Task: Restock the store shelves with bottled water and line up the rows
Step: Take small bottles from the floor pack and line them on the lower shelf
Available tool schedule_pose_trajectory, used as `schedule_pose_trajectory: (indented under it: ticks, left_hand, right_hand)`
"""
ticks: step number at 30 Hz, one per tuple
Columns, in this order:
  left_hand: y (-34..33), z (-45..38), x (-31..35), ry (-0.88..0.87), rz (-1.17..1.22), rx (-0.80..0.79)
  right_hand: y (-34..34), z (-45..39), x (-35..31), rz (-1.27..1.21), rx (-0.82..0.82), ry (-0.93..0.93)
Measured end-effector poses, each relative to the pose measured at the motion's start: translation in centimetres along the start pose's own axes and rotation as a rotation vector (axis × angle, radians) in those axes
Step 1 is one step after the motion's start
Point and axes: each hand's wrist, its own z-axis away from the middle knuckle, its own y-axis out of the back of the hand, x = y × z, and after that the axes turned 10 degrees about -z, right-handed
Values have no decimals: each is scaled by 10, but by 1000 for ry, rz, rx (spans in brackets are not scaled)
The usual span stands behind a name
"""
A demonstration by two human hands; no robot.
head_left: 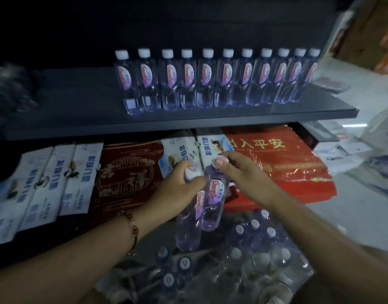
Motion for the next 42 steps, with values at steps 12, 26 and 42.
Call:
schedule_pose_trajectory:
  ticks: [12, 26, 42]
  left_hand:
    - [8, -17, 29, 160, 282, -170]
    - [42, -50, -6, 396, 662, -34]
    - [78, -14, 2, 228, 391, 165]
  right_hand:
    - [-35, -24, -10, -597, 287, -256]
    - [-44, -21, 22, -625, -74, -415]
    - [-70, -22, -22, -902, -115, -475]
